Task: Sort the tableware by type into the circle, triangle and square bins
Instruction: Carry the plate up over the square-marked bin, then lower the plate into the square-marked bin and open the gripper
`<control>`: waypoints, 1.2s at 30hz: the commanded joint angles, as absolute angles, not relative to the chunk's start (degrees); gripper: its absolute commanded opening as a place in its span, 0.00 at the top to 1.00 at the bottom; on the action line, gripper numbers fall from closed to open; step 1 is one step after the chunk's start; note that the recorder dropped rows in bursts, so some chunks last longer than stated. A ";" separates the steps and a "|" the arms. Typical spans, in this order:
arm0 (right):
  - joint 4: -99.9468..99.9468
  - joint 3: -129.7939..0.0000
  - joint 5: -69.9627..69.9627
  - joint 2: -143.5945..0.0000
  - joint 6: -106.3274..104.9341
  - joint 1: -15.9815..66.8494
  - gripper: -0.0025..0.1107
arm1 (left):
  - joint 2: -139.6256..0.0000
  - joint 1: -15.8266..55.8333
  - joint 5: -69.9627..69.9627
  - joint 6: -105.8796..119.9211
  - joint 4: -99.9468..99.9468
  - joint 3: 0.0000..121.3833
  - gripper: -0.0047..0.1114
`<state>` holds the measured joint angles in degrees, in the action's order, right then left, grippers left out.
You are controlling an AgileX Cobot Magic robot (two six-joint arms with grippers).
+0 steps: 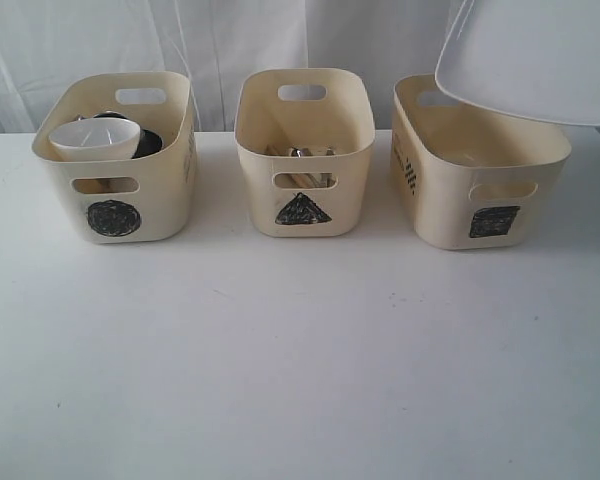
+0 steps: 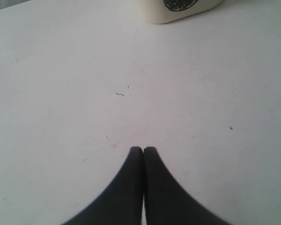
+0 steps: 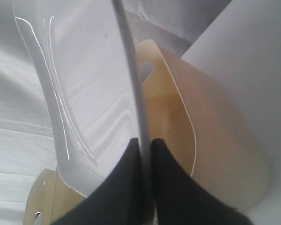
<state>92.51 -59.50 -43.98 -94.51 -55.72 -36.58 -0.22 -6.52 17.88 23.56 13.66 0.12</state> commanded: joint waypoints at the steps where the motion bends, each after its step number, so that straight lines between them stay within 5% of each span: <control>1: 95.50 -62.67 -42.39 -95.60 -58.60 -35.25 0.98 | 0.00 -6.59 18.03 23.61 14.14 0.00 0.96; 36: 95.23 -71.54 -22.44 -101.98 -78.45 -25.10 0.98 | 0.00 -6.59 18.03 23.61 14.14 0.00 0.96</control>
<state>93.39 -70.71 -21.16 -102.43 -78.16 -25.12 -0.22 -6.52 17.88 23.56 13.66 0.12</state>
